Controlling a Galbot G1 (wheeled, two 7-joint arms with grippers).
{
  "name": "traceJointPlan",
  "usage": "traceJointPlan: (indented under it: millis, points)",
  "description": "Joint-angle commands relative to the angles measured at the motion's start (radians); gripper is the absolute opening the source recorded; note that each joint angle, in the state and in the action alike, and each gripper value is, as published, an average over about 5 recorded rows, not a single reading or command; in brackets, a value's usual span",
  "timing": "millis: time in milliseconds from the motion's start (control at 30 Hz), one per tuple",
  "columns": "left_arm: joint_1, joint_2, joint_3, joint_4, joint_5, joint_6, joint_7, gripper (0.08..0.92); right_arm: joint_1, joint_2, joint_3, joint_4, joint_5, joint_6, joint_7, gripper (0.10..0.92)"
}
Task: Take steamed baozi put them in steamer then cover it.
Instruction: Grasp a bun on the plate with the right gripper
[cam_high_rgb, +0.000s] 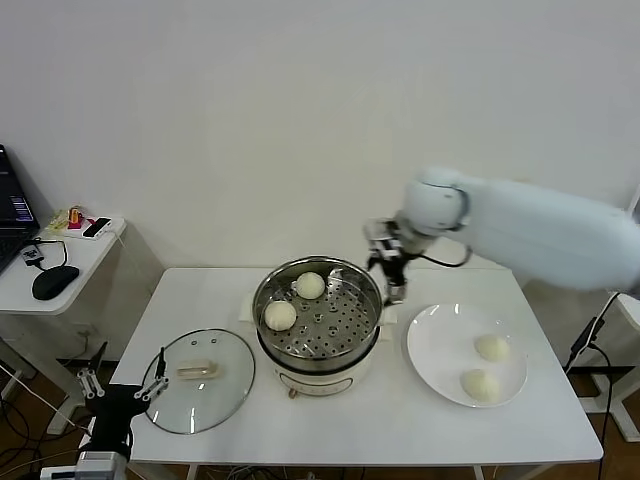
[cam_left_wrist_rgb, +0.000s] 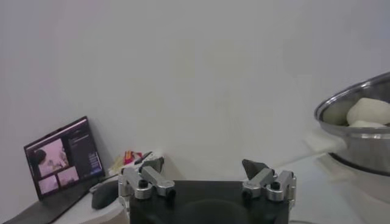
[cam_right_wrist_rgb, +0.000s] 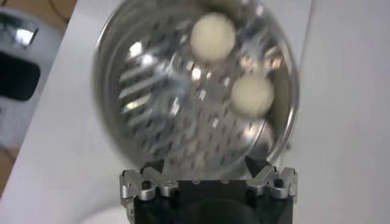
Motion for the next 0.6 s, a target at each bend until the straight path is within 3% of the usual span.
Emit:
traceJointPlan:
  millis: [33, 367, 600]
  points:
    - [0.003, -0.001, 0.007, 0.002, 0.003, 0.000, 0.000, 0.823, -0.169, -0.310, 0.063, 0.111, -0.197, 0.105, -0.049, 0.823]
    - [0.025, -0.011, 0.011, -0.003, 0.021, -0.001, -0.002, 0.823, -0.561, -0.383, 0.359, 0.097, -0.311, 0.134, -0.032, 0.823]
    - [0.035, -0.015, 0.015, -0.001, 0.032, -0.001, -0.003, 0.823, -0.669, -0.367, 0.430, 0.072, -0.354, 0.140, -0.041, 0.823]
